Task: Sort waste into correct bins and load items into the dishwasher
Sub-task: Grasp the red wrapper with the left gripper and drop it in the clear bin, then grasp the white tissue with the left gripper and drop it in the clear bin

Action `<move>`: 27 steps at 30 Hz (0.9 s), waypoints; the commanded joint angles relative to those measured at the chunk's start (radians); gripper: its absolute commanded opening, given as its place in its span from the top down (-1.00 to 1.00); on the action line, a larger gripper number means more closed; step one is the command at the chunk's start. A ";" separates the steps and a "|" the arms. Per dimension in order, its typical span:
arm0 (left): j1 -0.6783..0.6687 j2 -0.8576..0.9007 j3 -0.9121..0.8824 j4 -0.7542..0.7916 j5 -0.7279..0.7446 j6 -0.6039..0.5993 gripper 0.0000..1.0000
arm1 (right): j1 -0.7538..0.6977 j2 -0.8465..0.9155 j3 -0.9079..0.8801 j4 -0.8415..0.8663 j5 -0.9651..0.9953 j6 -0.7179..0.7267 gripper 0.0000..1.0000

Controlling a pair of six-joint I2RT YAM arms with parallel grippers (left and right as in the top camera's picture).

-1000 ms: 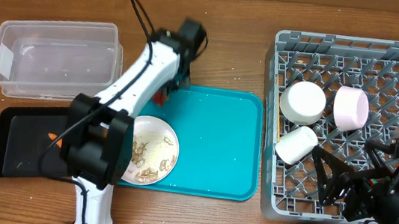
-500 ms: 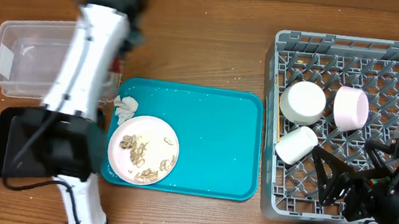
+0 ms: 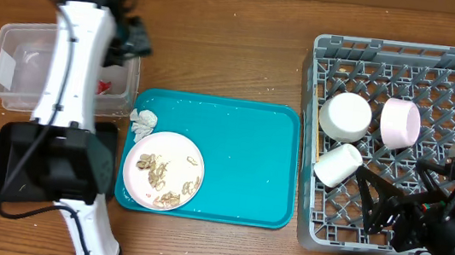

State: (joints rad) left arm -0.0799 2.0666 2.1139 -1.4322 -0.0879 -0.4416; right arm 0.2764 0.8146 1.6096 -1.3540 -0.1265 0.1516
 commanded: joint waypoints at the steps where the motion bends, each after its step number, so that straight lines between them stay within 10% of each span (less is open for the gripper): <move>1: -0.130 -0.032 -0.016 -0.029 -0.156 0.012 -0.26 | -0.001 -0.005 -0.001 0.003 0.001 -0.011 -1.00; 21: -0.188 -0.026 -0.616 0.223 -0.341 -0.306 -0.11 | -0.001 -0.005 -0.001 0.003 0.001 -0.011 -1.00; 27: -0.188 -0.026 -0.691 0.325 -0.321 -0.307 0.23 | -0.001 -0.005 -0.001 0.003 0.001 -0.011 -1.00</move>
State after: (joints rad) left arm -0.2665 2.0556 1.4555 -1.1229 -0.4004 -0.7307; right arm 0.2764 0.8146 1.6096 -1.3544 -0.1265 0.1520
